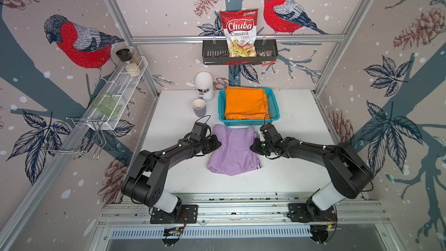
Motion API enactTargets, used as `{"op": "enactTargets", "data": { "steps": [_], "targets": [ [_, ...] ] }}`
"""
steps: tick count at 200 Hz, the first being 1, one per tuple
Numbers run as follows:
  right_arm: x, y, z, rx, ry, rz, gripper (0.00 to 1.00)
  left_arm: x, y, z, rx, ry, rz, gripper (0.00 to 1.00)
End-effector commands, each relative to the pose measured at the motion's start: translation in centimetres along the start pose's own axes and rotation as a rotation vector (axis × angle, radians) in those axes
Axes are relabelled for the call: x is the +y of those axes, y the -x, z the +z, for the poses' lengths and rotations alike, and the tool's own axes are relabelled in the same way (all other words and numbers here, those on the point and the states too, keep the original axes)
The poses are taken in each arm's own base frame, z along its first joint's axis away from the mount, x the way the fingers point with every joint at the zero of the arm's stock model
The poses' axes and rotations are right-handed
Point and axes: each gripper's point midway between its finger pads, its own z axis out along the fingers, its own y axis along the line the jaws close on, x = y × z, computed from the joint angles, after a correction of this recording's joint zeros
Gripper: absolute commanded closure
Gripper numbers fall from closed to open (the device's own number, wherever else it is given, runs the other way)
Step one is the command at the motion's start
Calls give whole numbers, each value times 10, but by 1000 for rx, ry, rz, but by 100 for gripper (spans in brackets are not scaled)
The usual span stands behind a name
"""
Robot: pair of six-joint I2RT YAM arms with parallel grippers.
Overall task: Put the folded long pants in the basket
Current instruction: Pick up the long pant at the center of the board, then place the long pant in the basket.
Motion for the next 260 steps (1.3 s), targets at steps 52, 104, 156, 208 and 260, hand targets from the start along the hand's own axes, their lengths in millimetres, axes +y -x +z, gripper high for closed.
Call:
{"op": "enactTargets", "data": {
  "steps": [52, 104, 156, 208, 260],
  "targets": [
    [66, 25, -88, -158, 142, -97, 100, -115, 21, -68, -221, -171, 192, 100],
    [98, 87, -164, -331, 306, -82, 100, -183, 64, -102, -302, -254, 262, 100],
    [89, 182, -200, -459, 362, -72, 100, -231, 127, -74, -295, -307, 303, 100],
    [50, 258, -167, -417, 347, -3, 100, -217, 205, -36, -291, -304, 221, 100],
    [29, 279, -112, -293, 319, 35, 100, -180, 234, -10, -278, -262, 114, 100]
  ]
}}
